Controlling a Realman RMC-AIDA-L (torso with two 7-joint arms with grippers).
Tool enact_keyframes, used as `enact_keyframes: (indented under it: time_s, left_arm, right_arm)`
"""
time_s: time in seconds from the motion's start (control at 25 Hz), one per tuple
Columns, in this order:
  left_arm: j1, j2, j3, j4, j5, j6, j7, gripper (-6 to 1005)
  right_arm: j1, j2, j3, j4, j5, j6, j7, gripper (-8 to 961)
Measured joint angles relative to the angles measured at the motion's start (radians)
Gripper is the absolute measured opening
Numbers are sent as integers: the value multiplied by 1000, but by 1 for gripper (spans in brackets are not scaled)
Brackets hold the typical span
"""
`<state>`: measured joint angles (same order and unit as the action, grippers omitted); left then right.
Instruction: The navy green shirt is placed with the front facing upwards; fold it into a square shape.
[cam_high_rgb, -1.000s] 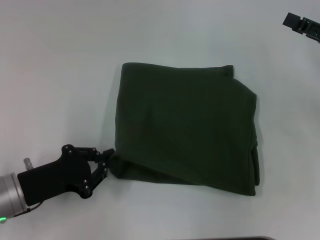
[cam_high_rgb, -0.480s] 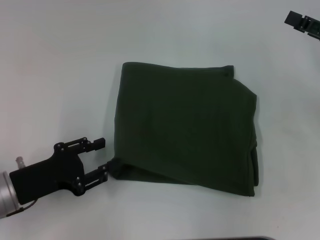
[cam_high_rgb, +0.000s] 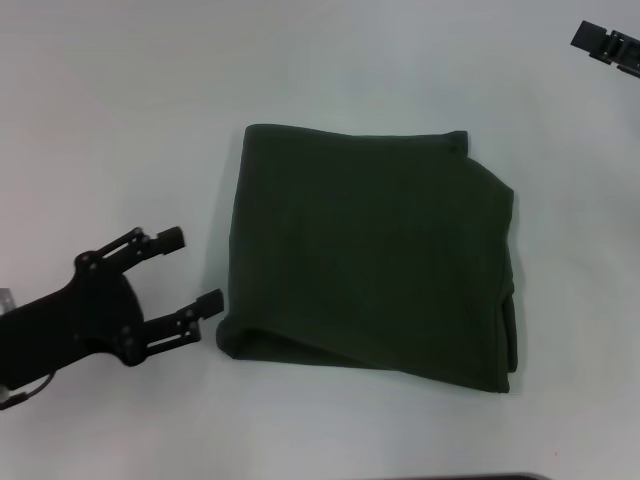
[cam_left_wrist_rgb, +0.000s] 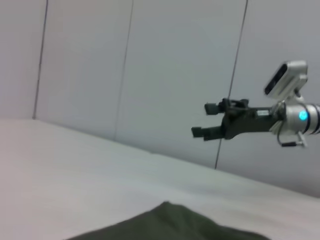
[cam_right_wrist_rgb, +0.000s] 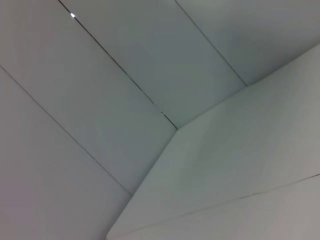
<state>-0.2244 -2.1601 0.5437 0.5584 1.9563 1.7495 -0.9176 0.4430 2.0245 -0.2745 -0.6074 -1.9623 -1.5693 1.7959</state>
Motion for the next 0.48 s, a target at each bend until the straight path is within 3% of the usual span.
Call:
enact_keyframes:
  time_s: [0.08, 0.28, 0.48]
  left_arm:
    - [-25, 0, 7, -26, 6, -12, 1, 847]
    - [-74, -3, 47, -83, 10, -52, 28, 854]
    - [-118, -4, 79, -139, 10, -120, 53, 785]
  right_arm:
    - [1, 0, 0, 0, 0, 3, -2, 908]
    - [3, 0, 0, 0, 0, 4, -4, 908]
    - [4, 0, 0, 0, 0, 3, -4, 908]
